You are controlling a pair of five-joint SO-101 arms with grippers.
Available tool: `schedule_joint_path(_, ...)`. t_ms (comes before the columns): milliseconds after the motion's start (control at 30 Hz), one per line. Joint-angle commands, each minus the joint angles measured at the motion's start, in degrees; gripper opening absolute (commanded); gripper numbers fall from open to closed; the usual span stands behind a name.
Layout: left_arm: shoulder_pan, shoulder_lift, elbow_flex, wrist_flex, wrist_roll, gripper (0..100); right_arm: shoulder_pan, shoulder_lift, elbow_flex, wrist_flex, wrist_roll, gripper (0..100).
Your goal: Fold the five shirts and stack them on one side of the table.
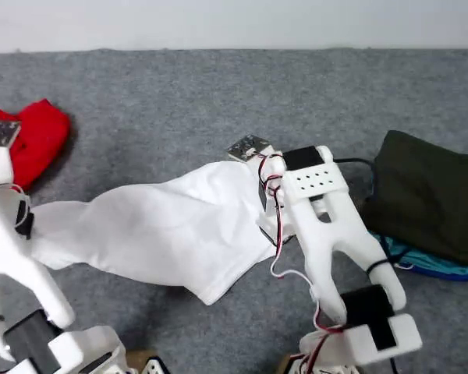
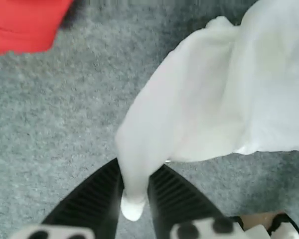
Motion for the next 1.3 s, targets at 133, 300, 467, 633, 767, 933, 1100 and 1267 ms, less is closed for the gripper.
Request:
schedule_joint_path(133,-2.29,-2.81,1.01,1.49,-0.18,1,-2.24,8.31,-1.67,-3.56,-0.26,0.9)
schedule_joint_path(300,-2.37,-2.81,1.01,1.49,0.00,1,-3.21,15.78,-1.67,-11.30,-0.18,0.9)
schedule_joint_path(467,-4.13,-2.90,0.92,1.58,0.00,1,-3.03,23.25,-7.65,-16.22,1.23,0.9)
schedule_joint_path(633,-7.91,-2.90,0.92,1.58,0.00,1,-2.95,31.08,-25.32,-14.11,8.97,0.9)
schedule_joint_path(767,-10.90,-2.90,0.92,1.58,-0.09,1,-0.66,39.60,-41.49,-14.37,13.80,0.9)
schedule_joint_path(933,-12.48,-2.90,0.92,1.58,-0.26,1,0.92,48.57,-64.70,-6.99,14.42,0.9)
schedule_joint_path(1100,-12.13,-2.90,0.92,1.58,-0.26,1,0.75,53.32,-84.13,4.35,14.24,0.9)
schedule_joint_path(1267,-12.04,-2.81,0.92,1.49,-0.26,1,-1.10,55.96,-96.53,17.36,14.07,0.9)
